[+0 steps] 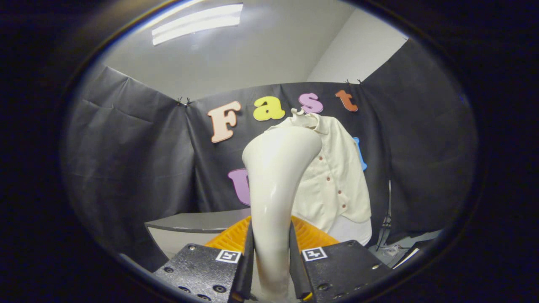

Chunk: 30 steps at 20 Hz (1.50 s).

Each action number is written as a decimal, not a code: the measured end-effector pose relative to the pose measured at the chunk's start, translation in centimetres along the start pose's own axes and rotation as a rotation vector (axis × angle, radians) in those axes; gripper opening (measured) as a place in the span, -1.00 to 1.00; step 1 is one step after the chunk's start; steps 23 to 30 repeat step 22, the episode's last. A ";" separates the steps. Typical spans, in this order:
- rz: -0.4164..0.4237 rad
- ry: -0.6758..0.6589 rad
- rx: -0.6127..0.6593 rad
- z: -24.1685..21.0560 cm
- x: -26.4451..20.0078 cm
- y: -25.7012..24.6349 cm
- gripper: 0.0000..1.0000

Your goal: Iron the clothes twice with a garment steamer, once on the left side and once on the right side.

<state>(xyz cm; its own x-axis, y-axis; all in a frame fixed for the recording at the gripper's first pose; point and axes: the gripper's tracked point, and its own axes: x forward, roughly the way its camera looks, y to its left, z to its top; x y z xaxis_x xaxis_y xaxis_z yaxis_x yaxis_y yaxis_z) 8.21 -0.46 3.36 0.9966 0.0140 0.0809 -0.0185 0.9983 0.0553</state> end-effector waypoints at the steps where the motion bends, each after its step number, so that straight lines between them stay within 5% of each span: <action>1: 0.016 -0.006 -0.001 0.3 -0.2 0.8 -0.23; 7: 0.077 0.028 -0.016 -1.0 -1.1 3.4 -0.24; 30: 0.020 0.077 0.002 -5.1 -5.8 0.6 -0.23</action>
